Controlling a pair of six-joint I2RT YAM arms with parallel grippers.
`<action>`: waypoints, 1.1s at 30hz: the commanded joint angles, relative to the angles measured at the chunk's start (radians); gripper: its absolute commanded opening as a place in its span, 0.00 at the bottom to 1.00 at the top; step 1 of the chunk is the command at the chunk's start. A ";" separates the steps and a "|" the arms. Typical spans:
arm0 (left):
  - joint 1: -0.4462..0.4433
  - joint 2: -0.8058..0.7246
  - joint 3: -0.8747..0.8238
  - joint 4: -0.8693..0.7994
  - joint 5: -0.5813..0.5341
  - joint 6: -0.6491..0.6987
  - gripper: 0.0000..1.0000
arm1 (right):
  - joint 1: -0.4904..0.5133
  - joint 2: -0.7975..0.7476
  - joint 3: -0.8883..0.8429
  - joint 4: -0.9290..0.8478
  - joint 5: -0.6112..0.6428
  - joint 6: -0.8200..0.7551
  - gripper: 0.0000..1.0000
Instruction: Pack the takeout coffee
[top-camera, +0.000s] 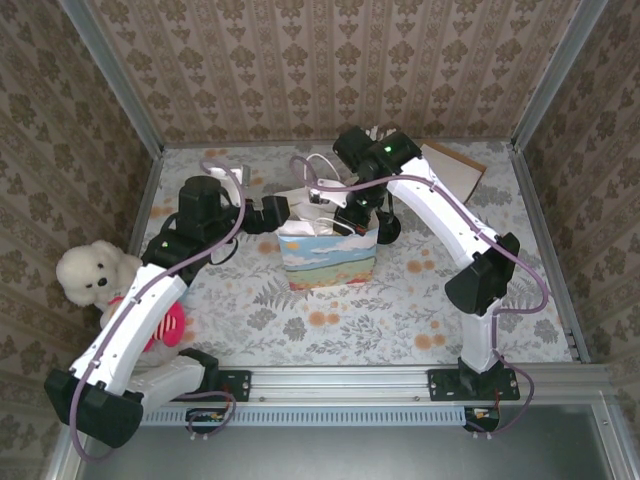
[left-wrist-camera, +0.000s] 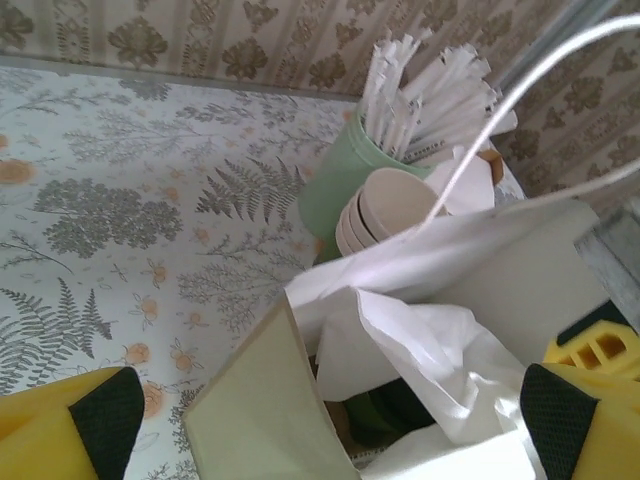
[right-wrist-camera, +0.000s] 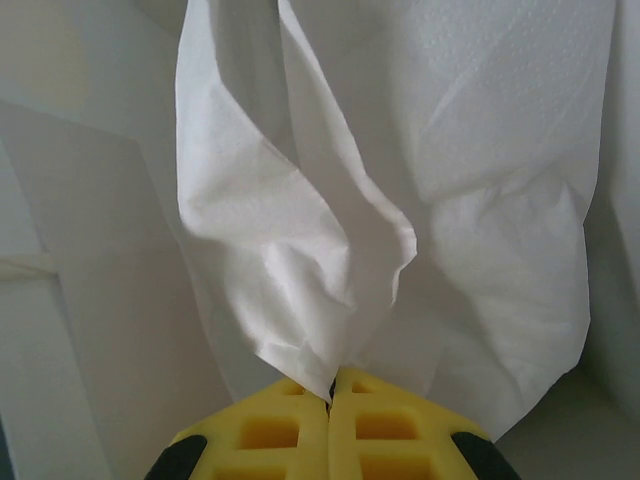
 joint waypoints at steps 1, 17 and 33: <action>-0.005 0.012 0.039 0.005 -0.045 -0.028 1.00 | 0.001 -0.037 0.005 -0.089 0.016 -0.084 0.00; -0.042 0.054 0.075 -0.031 -0.008 -0.013 1.00 | 0.011 0.004 0.025 0.049 0.115 -0.025 0.26; -0.089 0.115 0.113 -0.132 -0.096 -0.023 0.88 | 0.005 -0.468 -0.433 0.686 0.247 0.235 0.82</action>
